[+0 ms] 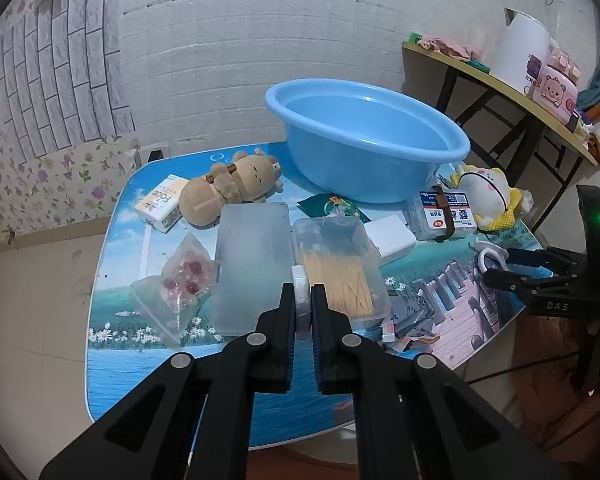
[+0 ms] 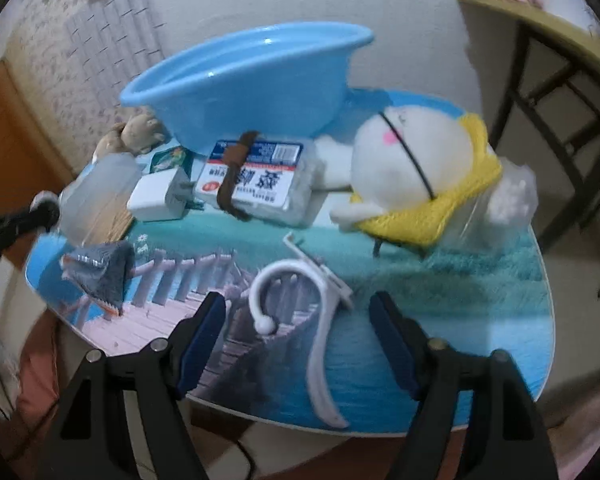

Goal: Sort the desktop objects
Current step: 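Carry lid and hook over the blue basin while the left gripper opens, dropping the lid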

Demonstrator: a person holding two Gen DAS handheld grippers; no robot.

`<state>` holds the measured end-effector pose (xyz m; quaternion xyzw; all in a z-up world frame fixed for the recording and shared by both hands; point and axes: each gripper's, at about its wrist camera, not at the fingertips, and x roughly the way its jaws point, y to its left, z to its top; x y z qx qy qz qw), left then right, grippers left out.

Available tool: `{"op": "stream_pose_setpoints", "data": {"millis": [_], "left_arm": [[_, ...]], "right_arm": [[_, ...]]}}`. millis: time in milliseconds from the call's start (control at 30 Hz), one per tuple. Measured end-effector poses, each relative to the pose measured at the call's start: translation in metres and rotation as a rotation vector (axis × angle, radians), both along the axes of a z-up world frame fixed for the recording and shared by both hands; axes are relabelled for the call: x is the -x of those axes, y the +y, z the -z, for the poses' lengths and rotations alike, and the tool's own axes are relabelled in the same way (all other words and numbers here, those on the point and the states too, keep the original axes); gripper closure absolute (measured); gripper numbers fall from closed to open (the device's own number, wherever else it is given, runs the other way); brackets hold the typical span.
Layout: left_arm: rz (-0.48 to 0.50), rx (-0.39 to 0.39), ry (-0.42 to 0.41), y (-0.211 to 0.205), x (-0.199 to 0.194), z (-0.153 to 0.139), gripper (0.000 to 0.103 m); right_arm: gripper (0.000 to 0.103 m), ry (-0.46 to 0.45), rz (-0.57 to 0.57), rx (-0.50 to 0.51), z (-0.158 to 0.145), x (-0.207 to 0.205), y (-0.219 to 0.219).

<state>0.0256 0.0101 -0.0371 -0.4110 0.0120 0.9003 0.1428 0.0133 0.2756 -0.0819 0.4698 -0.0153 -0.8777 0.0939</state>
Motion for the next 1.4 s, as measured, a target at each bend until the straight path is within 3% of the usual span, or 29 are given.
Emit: {"op": "stream_pose_setpoints", "data": {"millis": [200, 233, 267, 300, 400, 800, 1200, 1400], "left_arm": [[0.005, -0.009, -0.003, 0.001, 0.001, 0.003, 0.097], [0.004, -0.011, -0.004, 0.000, 0.001, 0.003, 0.097], [0.002, -0.013, -0.003, 0.000, 0.001, 0.003, 0.097], [0.000, -0.017, -0.003, -0.001, 0.001, 0.002, 0.097], [-0.001, -0.031, 0.006, -0.003, 0.003, -0.003, 0.097], [0.033, -0.034, 0.084, 0.010, 0.011, -0.036, 0.097], [0.082, -0.035, 0.163, 0.032, 0.025, -0.068, 0.097], [0.110, -0.040, 0.186, 0.047, 0.052, -0.074, 0.097]], "right_arm": [[0.028, 0.041, 0.030, -0.094, 0.008, 0.007, -0.014], [0.031, 0.044, 0.029, -0.097, 0.007, 0.008, -0.016], [0.048, 0.053, 0.021, -0.095, 0.004, 0.008, -0.017], [0.049, 0.046, 0.011, -0.094, 0.003, 0.007, -0.018], [0.049, 0.047, -0.004, -0.051, -0.003, 0.002, -0.013], [0.049, 0.226, -0.031, 0.046, -0.069, -0.006, 0.002], [0.049, 0.302, -0.101, 0.069, -0.089, 0.014, -0.017], [0.049, 0.316, -0.111, 0.090, -0.094, 0.048, -0.025]]}}
